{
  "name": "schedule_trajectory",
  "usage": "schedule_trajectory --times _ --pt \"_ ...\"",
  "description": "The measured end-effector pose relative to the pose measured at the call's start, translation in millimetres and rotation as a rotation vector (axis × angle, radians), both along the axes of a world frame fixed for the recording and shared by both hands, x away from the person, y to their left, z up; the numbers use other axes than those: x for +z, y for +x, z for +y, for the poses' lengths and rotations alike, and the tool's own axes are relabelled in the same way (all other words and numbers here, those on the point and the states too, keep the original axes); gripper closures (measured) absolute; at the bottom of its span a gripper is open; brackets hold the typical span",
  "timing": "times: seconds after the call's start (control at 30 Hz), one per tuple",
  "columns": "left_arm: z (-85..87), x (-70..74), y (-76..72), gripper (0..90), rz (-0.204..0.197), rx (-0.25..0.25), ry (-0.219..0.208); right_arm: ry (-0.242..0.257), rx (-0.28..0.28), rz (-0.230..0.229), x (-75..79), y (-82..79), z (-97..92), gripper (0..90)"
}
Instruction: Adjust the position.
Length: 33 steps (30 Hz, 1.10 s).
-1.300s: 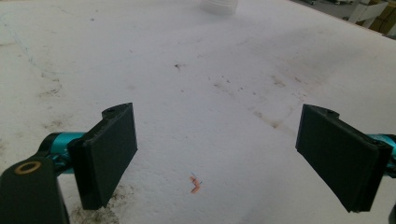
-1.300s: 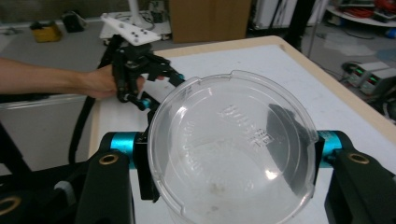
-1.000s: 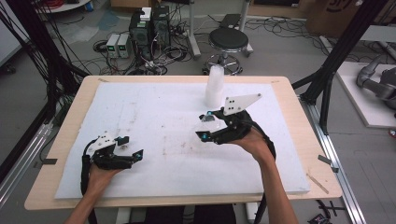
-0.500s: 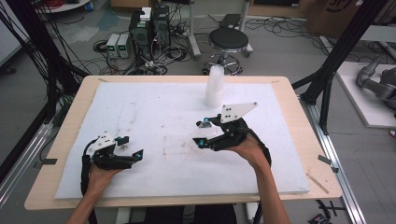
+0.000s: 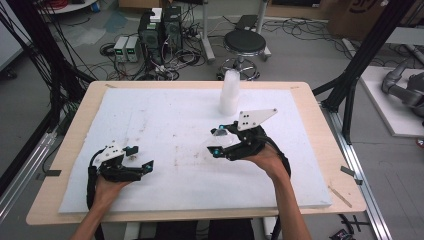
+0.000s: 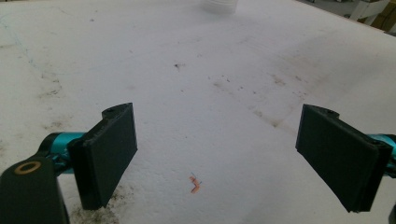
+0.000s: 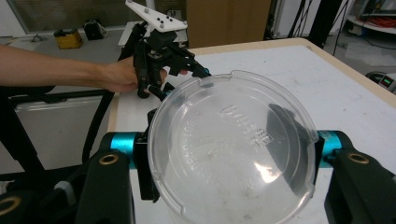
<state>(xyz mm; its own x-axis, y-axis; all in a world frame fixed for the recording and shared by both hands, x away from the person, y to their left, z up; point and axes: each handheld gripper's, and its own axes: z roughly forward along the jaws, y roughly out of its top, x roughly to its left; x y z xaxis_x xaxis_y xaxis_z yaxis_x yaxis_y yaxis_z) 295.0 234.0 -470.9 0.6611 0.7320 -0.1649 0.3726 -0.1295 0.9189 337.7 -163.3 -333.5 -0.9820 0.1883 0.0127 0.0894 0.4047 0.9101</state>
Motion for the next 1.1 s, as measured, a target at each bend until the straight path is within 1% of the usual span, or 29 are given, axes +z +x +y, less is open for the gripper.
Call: schedule_trajectory --times 0.13,0.2,0.23,0.27,0.3,0.33,0.37,0.43,0.47,0.53,0.57,0.6,0.7,0.73,0.77,0.8,0.83,0.9,0.93,1.0,1.03,1.07,1.1 --pt "0.1 0.6 0.2 12.2 -0.003 -0.009 -0.010 0.006 -0.001 0.009 -0.8 0.7 -0.1 42.1" --pt "0.3 2.5 -0.1 12.1 -0.023 -0.015 -0.016 0.005 0.001 0.009 -1.5 1.9 -0.1 42.1" --pt "0.0 4.4 0.0 12.1 -0.027 -0.019 -0.019 0.006 0.002 0.011 -2.0 2.4 0.1 42.1" --pt "0.0 6.7 0.2 12.1 -0.032 -0.029 -0.017 -0.001 0.002 0.014 -2.0 2.7 -0.3 42.1" --pt "-0.5 8.7 0.0 12.1 -0.038 -0.040 -0.024 0.006 0.001 0.015 -2.1 3.0 -0.1 42.1" --pt "-1.2 10.7 -0.3 12.1 -0.042 -0.057 -0.027 0.006 0.001 0.008 -2.0 3.7 -0.4 42.1" --pt "-2.0 12.6 -0.4 12.1 -0.043 -0.081 -0.027 0.009 0.003 0.016 -1.8 3.5 -0.5 42.1" --pt "-5.4 16.5 -1.4 11.5 -0.045 -0.124 -0.017 0.014 0.004 0.011 -1.8 4.7 -0.6 42.1" --pt "-7.5 18.5 -1.8 11.0 -0.053 -0.146 -0.008 0.014 0.005 0.019 -2.0 4.6 -0.6 42.2" --pt "-12.0 22.4 -2.2 10.3 -0.069 -0.189 0.006 0.015 0.012 0.016 -2.4 5.6 0.0 42.1" --pt "-12.0 22.4 -2.2 9.3 -0.069 -0.189 0.006 0.015 0.015 0.022 -2.5 5.6 0.1 42.1" --pt "-15.8 25.8 -1.2 8.6 -0.070 -0.232 -0.003 0.017 0.013 0.020 -2.6 6.0 0.3 42.1" --pt "-20.7 30.9 1.6 8.5 -0.076 -0.295 -0.011 0.020 0.022 0.024 -2.6 6.0 0.6 42.1" --pt "-22.3 32.6 2.5 8.4 -0.079 -0.311 -0.018 0.025 0.022 0.017 -2.6 6.2 0.7 42.1" --pt "-22.3 32.6 2.5 8.4 -0.079 -0.311 -0.018 0.025 0.022 0.017 -2.6 6.2 0.7 42.1" --pt "-26.0 36.2 4.2 8.4 -0.089 -0.342 -0.035 0.033 0.026 0.017 -2.0 6.1 0.4 42.1" --pt "-26.0 36.2 4.2 8.4 -0.089 -0.342 -0.035 0.033 0.026 0.017 -2.0 6.1 0.4 42.1" --pt "-30.2 39.7 5.6 8.4 -0.102 -0.370 -0.047 0.047 0.037 0.021 -1.3 5.5 0.3 42.1" --pt "-35.1 42.9 7.1 8.4 -0.117 -0.398 -0.060 0.053 0.040 0.021 -1.2 5.3 0.5 42.2" --pt "-40.0 46.3 8.5 8.5 -0.130 -0.427 -0.079 0.064 0.046 0.021 -1.1 4.7 1.1 42.1" --pt "-40.0 46.3 8.5 8.5 -0.130 -0.427 -0.079 0.070 0.053 0.023 -1.3 4.3 1.4 42.1" --pt "-45.4 49.8 9.4 8.4 -0.142 -0.451 -0.099 0.077 0.055 0.021 -1.6 4.2 1.9 42.1" --pt "-45.4 49.8 9.4 8.4 -0.142 -0.451 -0.099 0.077 0.055 0.021 -1.6 4.2 1.9 42.1"
